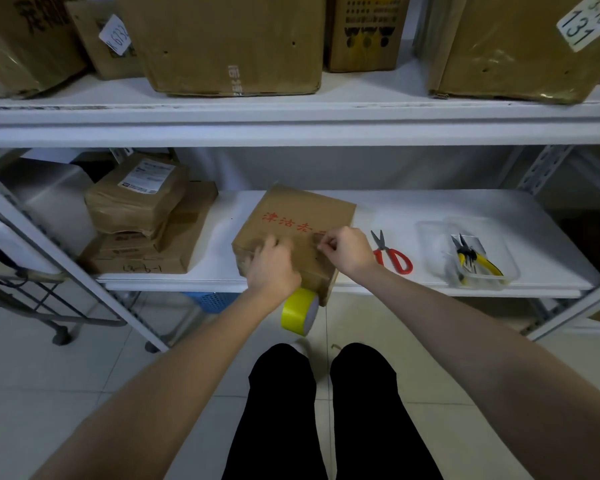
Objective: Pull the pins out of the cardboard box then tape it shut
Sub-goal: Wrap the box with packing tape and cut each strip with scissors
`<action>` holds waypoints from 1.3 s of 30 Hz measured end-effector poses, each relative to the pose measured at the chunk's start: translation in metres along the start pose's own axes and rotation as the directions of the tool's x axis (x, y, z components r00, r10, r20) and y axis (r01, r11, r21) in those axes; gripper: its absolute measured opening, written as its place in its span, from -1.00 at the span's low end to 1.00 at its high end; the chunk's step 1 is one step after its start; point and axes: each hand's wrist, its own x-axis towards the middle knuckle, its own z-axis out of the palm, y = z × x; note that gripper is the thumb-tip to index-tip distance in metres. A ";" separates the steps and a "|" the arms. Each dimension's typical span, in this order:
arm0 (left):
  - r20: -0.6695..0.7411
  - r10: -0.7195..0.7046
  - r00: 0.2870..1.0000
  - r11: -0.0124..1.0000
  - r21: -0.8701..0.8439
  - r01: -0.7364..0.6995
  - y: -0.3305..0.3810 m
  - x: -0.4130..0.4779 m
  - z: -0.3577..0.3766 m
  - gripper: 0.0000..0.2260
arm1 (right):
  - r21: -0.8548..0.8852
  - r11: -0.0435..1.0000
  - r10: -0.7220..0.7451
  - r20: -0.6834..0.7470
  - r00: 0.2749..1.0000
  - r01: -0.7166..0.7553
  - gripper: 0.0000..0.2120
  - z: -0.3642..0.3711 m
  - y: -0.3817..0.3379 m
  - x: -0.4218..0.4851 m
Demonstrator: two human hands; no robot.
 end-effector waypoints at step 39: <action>0.312 0.190 0.931 0.978 0.025 -0.208 0.003 0.019 0.003 -0.60 | -0.281 0.917 -0.277 0.067 0.959 0.284 -0.68 -0.018 0.004 -0.024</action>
